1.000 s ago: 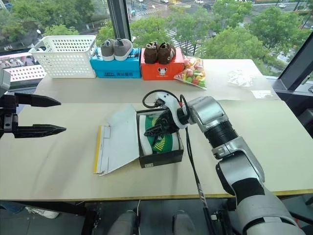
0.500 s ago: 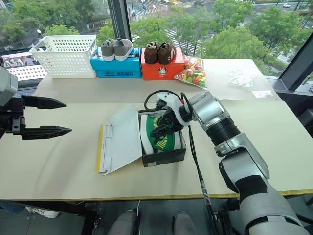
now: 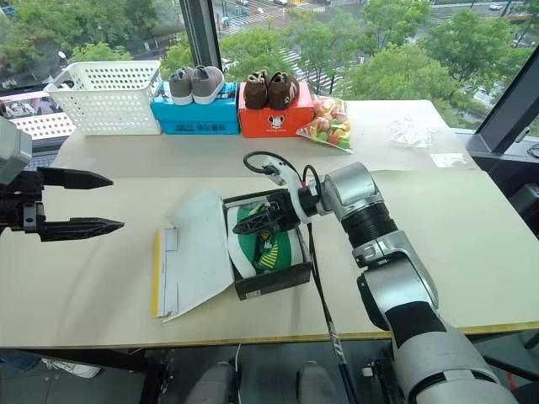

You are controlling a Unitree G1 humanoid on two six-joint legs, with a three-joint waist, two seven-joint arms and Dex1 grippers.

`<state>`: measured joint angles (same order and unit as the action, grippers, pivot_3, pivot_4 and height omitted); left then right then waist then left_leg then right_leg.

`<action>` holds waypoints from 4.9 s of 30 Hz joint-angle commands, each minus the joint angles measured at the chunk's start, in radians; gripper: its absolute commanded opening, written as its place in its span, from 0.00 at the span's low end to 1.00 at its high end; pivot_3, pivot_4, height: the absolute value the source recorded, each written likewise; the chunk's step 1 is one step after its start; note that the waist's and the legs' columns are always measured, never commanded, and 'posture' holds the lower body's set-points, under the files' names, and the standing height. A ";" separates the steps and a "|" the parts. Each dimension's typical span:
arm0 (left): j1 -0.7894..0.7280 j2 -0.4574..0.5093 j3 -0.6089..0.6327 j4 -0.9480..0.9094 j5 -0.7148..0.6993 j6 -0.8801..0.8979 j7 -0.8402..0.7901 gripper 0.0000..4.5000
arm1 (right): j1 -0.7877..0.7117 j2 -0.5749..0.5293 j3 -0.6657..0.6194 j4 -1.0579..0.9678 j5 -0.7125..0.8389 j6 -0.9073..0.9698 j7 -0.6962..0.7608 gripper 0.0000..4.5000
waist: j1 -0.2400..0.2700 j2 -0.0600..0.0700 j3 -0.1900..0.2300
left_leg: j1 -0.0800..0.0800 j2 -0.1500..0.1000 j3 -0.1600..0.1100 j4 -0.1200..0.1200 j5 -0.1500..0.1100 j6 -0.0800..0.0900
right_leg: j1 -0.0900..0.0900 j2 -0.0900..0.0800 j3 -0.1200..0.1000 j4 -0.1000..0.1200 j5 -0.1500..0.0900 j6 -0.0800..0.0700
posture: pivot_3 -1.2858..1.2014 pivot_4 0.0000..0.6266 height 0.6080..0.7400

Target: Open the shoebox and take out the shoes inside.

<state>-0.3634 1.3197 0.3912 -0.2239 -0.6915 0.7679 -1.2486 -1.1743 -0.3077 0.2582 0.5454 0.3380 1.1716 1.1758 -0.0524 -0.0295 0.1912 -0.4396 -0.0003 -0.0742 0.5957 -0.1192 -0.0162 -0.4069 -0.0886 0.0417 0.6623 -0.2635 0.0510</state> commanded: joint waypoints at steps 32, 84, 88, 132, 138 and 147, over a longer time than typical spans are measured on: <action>-0.138 0.009 -0.104 0.060 0.046 -0.069 -0.016 1.00 | -0.141 0.062 -0.534 0.063 0.339 0.242 -0.251 0.02 | -0.018 0.000 0.000 | 0.000 0.000 0.000 -0.001 0.000 0.000 | -0.001 0.000 0.000 0.000 0.000 0.000 | 0.52 0.24 1.00; -0.206 -0.042 -0.185 0.079 0.077 -0.070 -0.033 1.00 | -0.268 0.010 -0.807 0.232 0.441 -0.043 -0.577 0.02 | -0.007 0.001 0.001 | -0.003 -0.001 0.000 -0.003 0.000 0.000 | -0.003 0.000 0.000 0.000 0.000 0.000 | 0.52 0.24 1.00; -0.235 -0.061 -0.216 0.093 0.085 -0.082 -0.043 1.00 | -0.237 -0.118 -0.700 0.195 0.364 -0.028 -0.525 0.02 | -0.004 0.000 0.001 | -0.003 -0.001 0.000 -0.003 0.000 0.000 | -0.002 0.000 0.000 -0.001 0.000 0.000 | 0.52 0.24 1.00; -0.281 -0.097 -0.233 0.109 0.098 -0.043 -0.089 1.00 | -0.265 -0.381 -0.202 0.391 -0.213 -0.716 -0.039 1.00 | -0.044 0.005 0.004 | -0.009 -0.001 0.005 -0.001 0.000 0.000 | -0.012 -0.001 0.005 0.003 0.000 0.000 | 0.52 0.24 1.00; -0.290 -0.093 -0.241 0.126 0.116 -0.056 -0.088 1.00 | -0.088 -0.287 0.009 -0.120 -0.191 -0.693 0.230 1.00 | -0.050 0.004 0.004 | -0.007 0.001 0.006 0.000 0.000 0.000 | -0.012 0.000 0.005 0.006 0.000 0.000 | 0.52 0.24 1.00; -0.208 -0.053 -0.153 0.101 0.110 -0.041 -0.075 1.00 | -0.093 -0.052 0.160 0.020 -0.318 -0.927 0.173 1.00 | -0.039 0.004 0.004 | -0.011 0.000 0.005 0.011 0.000 0.000 | -0.013 0.000 0.003 0.013 0.000 0.000 | 0.52 0.24 1.00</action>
<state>-0.5814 1.2391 0.1815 -0.0978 -0.5741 0.7255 -1.3292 -1.2172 -0.3777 0.4201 0.5133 0.0485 0.3218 1.3725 -0.0909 -0.0253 0.1950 -0.4505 0.0001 -0.0697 0.6070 -0.1192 -0.0162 -0.4203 -0.0888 0.0449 0.6759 -0.2633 0.0513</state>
